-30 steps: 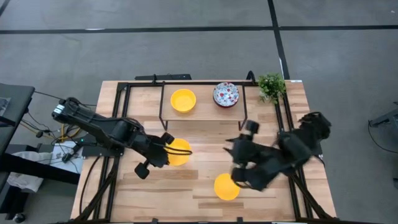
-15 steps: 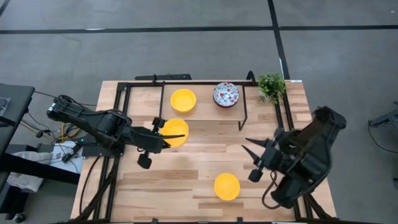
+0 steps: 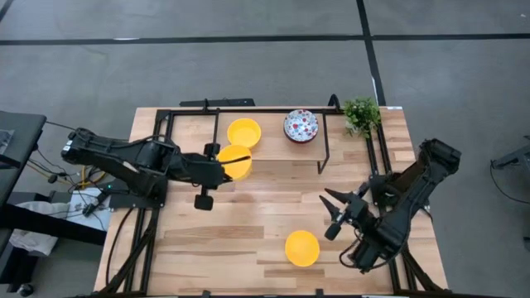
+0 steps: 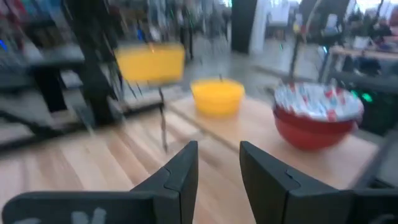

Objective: Pick & Place Mini bowls
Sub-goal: Stack the top yellow bowl on top of the yellow bowl on the shelf

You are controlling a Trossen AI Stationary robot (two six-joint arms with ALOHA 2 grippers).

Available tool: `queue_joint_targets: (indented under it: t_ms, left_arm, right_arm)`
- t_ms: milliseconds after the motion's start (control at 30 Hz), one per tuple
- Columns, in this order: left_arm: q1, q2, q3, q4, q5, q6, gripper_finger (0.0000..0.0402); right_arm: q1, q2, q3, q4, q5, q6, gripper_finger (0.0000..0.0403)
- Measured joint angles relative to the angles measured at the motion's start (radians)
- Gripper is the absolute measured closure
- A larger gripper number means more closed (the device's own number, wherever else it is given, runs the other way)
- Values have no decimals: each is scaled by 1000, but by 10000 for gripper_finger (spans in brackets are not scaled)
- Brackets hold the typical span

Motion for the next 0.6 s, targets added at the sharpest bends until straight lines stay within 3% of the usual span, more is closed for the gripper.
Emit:
queue_joint_targets:
  t_ms: [133, 433, 500, 600]
  left_arm:
    - [9, 0, 0, 0, 1, -23, 390]
    - [6, 0, 0, -9, 9, -69, 388]
    - [3, -6, 0, -22, 32, -69, 391]
    - [1, -23, 0, -43, 58, -90, 393]
  right_arm:
    - [-58, 0, -5, 63, -177, -237, 294]
    - [-314, -10, -18, 601, -407, -1187, 294]
    - [-376, -20, -49, 760, -533, -1358, 294]
    - [-475, -34, -86, 1137, -897, -1586, 294]
